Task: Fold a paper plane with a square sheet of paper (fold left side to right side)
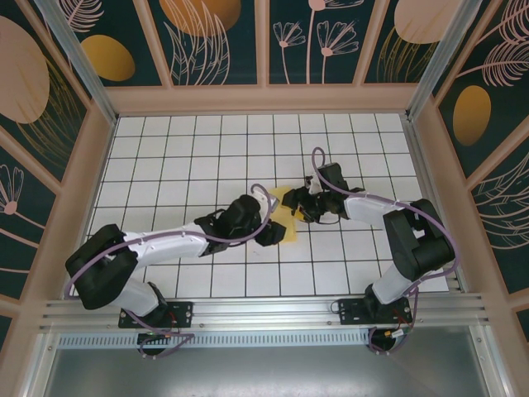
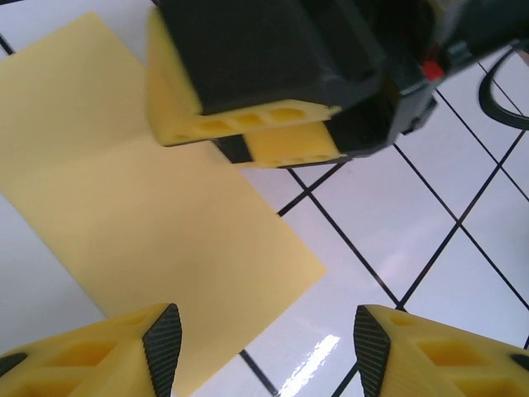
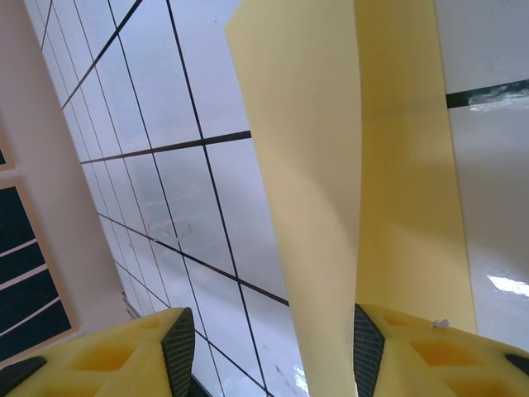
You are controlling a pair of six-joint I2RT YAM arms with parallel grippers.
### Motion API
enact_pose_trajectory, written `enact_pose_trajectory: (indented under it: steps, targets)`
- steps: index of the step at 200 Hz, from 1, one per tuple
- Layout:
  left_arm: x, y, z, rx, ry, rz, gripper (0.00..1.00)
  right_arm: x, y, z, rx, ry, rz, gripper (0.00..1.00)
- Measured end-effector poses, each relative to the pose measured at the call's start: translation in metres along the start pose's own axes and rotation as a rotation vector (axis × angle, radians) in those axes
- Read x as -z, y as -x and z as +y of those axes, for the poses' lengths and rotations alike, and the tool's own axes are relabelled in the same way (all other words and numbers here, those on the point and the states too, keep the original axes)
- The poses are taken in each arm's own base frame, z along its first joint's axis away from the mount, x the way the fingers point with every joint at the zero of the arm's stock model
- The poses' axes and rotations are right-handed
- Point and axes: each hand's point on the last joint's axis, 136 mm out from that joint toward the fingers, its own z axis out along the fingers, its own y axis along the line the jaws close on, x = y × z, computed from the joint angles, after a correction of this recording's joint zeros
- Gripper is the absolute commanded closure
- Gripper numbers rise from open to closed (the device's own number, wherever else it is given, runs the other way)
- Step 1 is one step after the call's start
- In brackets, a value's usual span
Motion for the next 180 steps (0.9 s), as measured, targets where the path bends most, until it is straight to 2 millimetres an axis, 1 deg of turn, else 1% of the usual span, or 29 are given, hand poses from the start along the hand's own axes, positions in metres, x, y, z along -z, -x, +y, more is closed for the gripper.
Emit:
enact_pose_trajectory:
  steps: [20,48,74,94,136,155,180]
  targets:
    - [-0.008,-0.003,-0.012,-0.041,0.018,0.012,0.36,-0.001,-0.001,0.001,0.000,0.000,0.002,0.45]
    - [-0.023,-0.011,-0.021,-0.082,0.061,0.047,0.35,-0.001,-0.001,0.002,0.001,0.001,0.003,0.45]
    - [-0.035,-0.019,-0.018,-0.102,0.118,0.081,0.33,-0.001,-0.001,0.004,0.007,0.005,0.003,0.45]
    - [-0.042,-0.022,-0.011,-0.108,0.160,0.097,0.31,-0.001,-0.001,0.004,0.006,0.004,0.003,0.45]
    - [-0.057,-0.039,0.000,-0.119,0.211,0.154,0.28,-0.002,-0.001,0.004,0.005,0.003,0.005,0.45]
    - [-0.062,-0.038,-0.002,-0.131,0.220,0.162,0.28,-0.003,-0.001,0.002,0.003,0.001,0.007,0.45]
    - [-0.063,-0.034,-0.009,-0.151,0.225,0.150,0.28,-0.004,-0.002,0.000,-0.005,-0.004,0.011,0.45]
